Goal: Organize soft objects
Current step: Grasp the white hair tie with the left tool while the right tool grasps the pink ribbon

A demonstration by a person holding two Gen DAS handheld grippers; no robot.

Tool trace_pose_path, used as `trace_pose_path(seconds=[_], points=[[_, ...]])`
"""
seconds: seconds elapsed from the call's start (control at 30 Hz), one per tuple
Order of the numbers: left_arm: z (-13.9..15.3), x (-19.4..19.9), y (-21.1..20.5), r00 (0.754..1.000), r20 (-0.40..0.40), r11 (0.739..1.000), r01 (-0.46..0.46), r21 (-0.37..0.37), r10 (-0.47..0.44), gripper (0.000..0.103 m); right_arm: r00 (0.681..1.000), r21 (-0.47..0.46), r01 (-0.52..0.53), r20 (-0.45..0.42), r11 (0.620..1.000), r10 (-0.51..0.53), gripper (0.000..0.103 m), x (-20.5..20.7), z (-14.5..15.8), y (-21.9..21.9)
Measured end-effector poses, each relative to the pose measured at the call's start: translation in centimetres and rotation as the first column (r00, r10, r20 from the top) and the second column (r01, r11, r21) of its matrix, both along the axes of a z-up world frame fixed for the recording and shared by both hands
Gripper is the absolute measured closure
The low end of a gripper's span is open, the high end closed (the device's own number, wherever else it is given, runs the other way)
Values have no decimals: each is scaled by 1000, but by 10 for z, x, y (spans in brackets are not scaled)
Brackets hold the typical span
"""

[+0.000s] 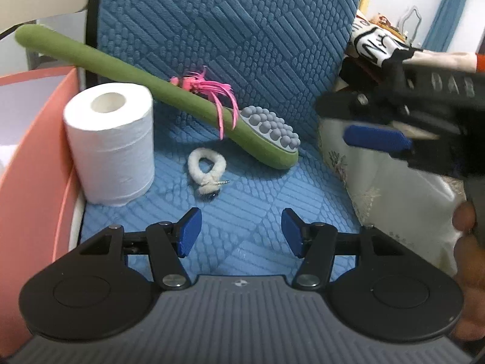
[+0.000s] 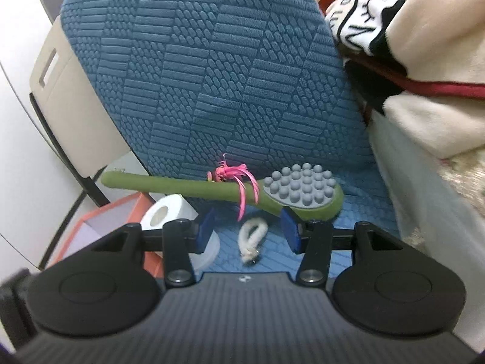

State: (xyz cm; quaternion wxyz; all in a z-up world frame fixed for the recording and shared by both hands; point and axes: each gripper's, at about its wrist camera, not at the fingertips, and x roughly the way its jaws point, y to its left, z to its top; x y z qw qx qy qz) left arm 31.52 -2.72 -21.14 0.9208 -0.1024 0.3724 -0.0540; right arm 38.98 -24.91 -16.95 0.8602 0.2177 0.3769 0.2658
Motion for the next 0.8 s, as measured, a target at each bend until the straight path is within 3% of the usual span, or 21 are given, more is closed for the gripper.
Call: trace_pose_path(seconds=[0.33, 0.47, 0.63, 0.8], points=[[-24, 43, 2, 999, 17, 997, 26, 77, -27, 40, 996, 64, -69, -46, 996, 72, 53, 52, -14, 35], [-34, 57, 7, 999, 9, 994, -35, 107, 34, 40, 996, 88, -53, -63, 995, 58, 56, 74, -19, 48], [-46, 72, 16, 998, -13, 996, -69, 61, 69, 40, 997, 62, -64, -48, 996, 67, 57, 101, -31, 67], [-52, 77, 15, 998, 0, 996, -57, 62, 57, 41, 991, 67, -92, -92, 994, 98, 59, 123, -49, 78]])
